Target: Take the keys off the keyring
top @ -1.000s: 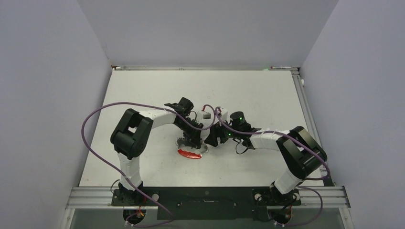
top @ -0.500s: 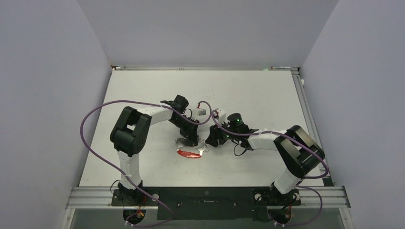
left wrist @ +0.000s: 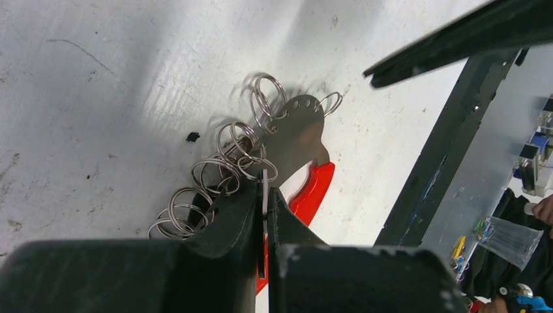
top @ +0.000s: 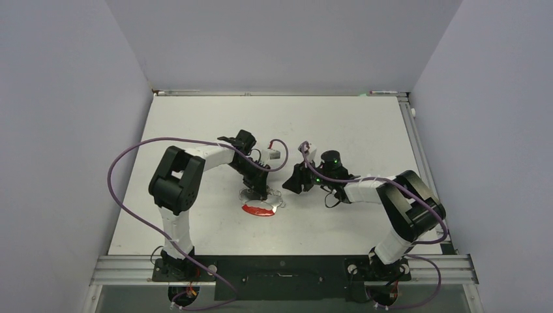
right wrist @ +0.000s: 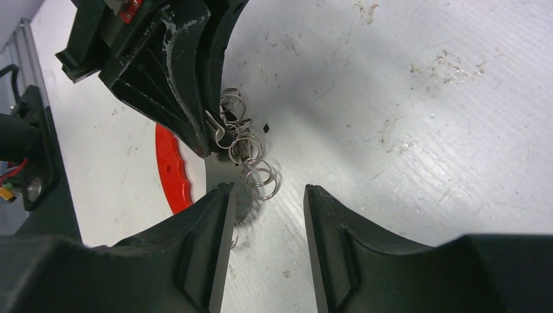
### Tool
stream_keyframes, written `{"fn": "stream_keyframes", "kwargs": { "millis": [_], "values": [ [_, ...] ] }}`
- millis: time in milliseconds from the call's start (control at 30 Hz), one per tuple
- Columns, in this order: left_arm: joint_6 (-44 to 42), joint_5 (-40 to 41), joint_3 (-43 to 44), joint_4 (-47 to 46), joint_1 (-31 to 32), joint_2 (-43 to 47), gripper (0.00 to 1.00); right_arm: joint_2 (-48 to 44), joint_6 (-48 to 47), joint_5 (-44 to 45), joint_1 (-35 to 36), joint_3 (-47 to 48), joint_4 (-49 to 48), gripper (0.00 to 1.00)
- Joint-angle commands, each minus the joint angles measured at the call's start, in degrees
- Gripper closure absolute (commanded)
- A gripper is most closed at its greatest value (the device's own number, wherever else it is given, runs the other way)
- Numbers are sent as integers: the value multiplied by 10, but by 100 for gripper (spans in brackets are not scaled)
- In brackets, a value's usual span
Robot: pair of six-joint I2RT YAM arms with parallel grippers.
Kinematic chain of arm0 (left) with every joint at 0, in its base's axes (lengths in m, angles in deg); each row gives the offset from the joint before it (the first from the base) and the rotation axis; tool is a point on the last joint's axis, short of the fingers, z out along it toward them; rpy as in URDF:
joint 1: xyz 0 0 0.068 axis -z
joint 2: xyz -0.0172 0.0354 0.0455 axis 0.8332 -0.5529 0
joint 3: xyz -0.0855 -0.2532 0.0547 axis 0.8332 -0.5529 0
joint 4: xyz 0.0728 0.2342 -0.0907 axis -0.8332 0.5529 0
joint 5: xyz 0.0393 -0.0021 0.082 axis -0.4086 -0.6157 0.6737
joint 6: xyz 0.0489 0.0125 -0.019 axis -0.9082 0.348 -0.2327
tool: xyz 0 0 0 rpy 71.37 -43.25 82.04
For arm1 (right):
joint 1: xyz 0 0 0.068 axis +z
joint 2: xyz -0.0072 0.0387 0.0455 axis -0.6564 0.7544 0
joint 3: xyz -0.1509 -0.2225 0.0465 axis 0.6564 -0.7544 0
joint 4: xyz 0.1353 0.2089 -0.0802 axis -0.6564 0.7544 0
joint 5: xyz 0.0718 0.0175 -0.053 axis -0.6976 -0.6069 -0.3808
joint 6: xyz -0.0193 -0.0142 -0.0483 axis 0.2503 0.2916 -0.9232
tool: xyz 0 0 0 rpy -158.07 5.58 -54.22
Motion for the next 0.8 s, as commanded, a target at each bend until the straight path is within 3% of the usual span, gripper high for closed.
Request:
{"fn": "stream_keyframes", "kwargs": {
  "millis": [0,300,767],
  "values": [
    [-39,13,8,13,-4,33,100,6,31,-68,-18,-14,-103,55],
    [-58,26,20,30,-3,47,100,21,69,-100,-35,-27,-171,53],
    [-48,-6,41,60,-1,51,100,-9,3,-65,20,-25,-127,59]
  ]
}}
